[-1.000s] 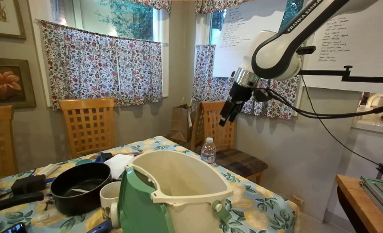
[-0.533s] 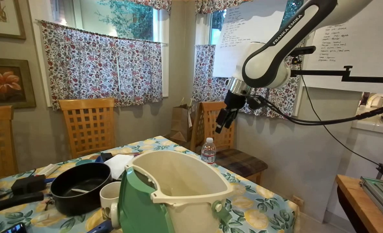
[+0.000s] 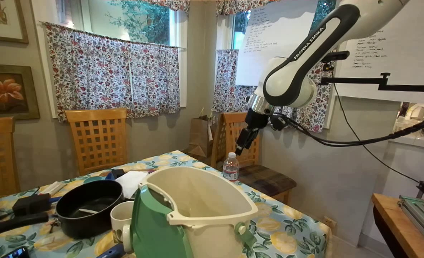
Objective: Pick up the bottle from the table and put it in the bag
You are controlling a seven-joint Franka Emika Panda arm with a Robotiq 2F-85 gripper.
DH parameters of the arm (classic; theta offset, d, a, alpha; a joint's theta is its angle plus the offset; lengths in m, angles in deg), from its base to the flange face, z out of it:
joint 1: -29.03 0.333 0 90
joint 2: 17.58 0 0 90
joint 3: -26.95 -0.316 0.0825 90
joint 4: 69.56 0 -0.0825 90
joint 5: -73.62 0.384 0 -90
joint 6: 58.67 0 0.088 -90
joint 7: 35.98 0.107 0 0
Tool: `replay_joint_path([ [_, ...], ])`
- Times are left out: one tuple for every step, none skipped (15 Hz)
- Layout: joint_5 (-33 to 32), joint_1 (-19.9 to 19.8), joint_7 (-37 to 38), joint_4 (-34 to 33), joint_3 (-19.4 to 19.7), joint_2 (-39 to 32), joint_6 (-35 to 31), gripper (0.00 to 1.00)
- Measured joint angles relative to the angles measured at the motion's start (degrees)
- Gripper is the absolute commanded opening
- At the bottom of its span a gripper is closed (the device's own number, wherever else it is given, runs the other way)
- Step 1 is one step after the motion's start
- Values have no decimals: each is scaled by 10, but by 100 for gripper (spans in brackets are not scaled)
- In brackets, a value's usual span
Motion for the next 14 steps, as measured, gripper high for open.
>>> replay_joint_path([
  [0, -6, -4, 0, -7, -5, -9, 92],
  [0, -12, -6, -1, -14, -9, -18, 74],
  [0, -19, -8, -1, -20, -14, -27, 66],
  [0, -25, -10, -2, -28, -19, -35, 59],
  [1, -33, -12, -3, -36, -23, -45, 50],
  [1, -41, -13, -4, -45, -27, -55, 44],
  [1, -50, -15, -4, -55, -32, -68, 38],
  [2, -57, -18, -4, -64, -36, -81, 30],
  [2, -64, -21, -4, -71, -42, -94, 24],
  [2, -70, -25, -4, -78, -47, -106, 16],
  [2, -74, -27, -4, -83, -53, -117, 9],
  [2, -79, -30, -4, -88, -58, -126, 1],
  [2, -84, -32, -4, -93, -62, -133, 0],
  [2, -89, -33, -4, -99, -65, -137, 0],
])
